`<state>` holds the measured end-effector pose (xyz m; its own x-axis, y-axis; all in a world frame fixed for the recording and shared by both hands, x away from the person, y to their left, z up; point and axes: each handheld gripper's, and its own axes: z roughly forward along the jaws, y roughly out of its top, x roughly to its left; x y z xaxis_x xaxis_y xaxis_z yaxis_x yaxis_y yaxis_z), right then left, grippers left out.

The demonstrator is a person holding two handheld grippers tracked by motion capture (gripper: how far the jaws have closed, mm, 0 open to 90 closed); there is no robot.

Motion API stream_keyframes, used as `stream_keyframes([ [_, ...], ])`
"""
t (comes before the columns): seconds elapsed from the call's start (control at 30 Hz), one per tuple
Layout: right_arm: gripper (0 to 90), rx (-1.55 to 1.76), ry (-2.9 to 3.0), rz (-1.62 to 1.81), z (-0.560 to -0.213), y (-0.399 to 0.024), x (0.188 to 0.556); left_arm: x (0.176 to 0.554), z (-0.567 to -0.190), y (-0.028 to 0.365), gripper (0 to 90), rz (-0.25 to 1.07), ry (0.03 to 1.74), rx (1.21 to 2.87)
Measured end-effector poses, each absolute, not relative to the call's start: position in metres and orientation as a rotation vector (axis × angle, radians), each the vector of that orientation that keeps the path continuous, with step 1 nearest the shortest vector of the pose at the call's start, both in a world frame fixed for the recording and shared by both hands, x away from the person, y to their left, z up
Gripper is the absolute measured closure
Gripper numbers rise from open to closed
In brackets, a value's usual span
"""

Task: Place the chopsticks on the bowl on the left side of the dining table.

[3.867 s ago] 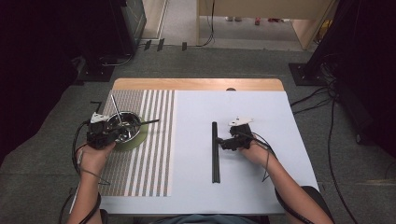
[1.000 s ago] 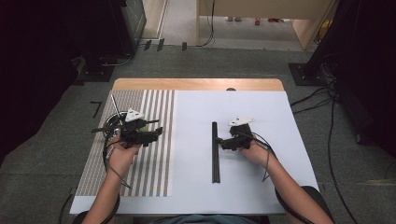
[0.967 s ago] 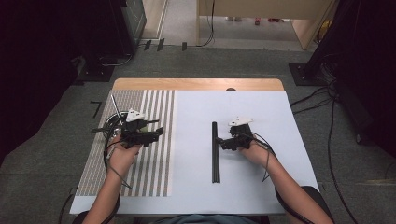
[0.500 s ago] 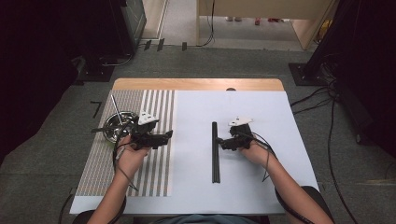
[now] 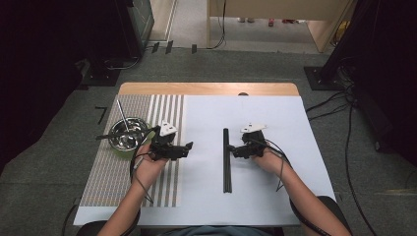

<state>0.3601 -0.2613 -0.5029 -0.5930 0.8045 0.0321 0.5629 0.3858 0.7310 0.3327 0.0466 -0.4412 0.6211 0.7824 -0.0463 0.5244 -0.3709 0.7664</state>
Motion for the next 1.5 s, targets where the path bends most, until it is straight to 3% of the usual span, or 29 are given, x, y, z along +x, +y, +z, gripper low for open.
stream_keyframes([
  [0.9,11.1,1.196,2.32,1.033,-0.503,-0.261,0.36,0.334,-0.492,0.001,20.8,0.386,0.926,2.235],
  [1.5,11.1,1.195,2.32,1.032,-0.503,-0.261,0.36,0.334,-0.498,0.003,18.8,0.379,0.905,2.184],
])
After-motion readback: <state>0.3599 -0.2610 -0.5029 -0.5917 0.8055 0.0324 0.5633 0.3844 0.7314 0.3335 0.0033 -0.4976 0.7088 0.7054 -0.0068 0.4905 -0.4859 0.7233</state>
